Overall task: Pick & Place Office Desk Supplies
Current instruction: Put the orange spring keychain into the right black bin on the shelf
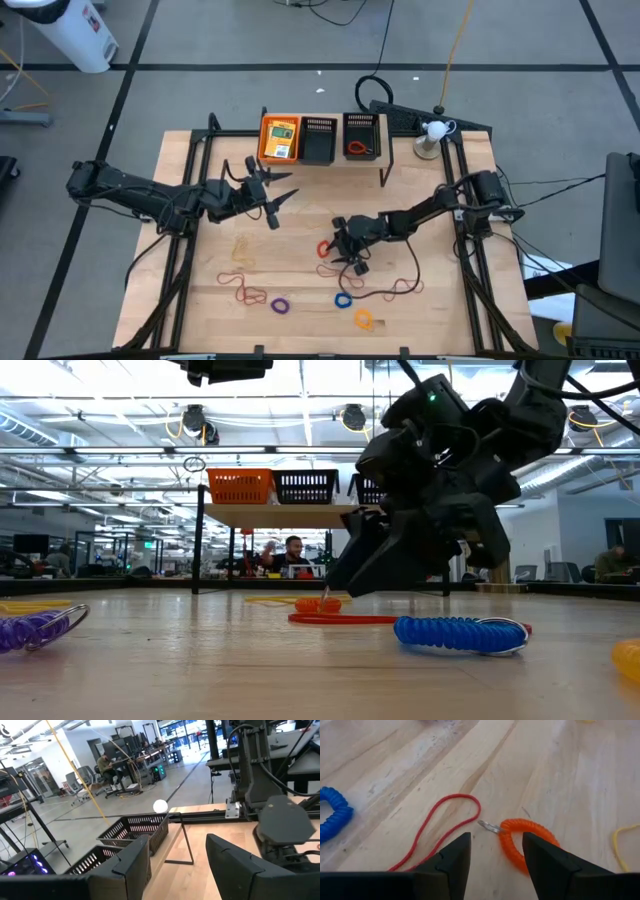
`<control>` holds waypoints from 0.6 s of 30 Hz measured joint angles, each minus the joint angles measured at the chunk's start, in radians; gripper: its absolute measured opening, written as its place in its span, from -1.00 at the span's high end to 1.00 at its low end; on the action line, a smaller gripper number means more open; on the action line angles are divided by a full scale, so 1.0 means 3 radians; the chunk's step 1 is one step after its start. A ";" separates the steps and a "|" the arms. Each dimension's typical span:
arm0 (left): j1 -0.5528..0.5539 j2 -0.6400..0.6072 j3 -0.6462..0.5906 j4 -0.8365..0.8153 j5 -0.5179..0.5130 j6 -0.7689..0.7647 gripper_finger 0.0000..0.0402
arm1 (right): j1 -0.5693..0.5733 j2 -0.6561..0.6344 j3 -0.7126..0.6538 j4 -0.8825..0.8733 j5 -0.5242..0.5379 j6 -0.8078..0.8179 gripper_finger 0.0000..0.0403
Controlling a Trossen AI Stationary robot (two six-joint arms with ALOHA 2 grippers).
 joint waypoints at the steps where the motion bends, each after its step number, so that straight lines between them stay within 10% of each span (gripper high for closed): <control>1: 0.0000 0.0000 0.0000 0.0000 0.0000 0.0001 0.03 | 0.0010 0.0000 0.0000 0.0014 0.0003 -0.0018 0.17; 18: 0.0000 0.0000 0.0000 0.0006 0.0001 0.0001 0.03 | 0.0019 0.0017 0.0000 0.0156 0.0001 -0.0313 0.30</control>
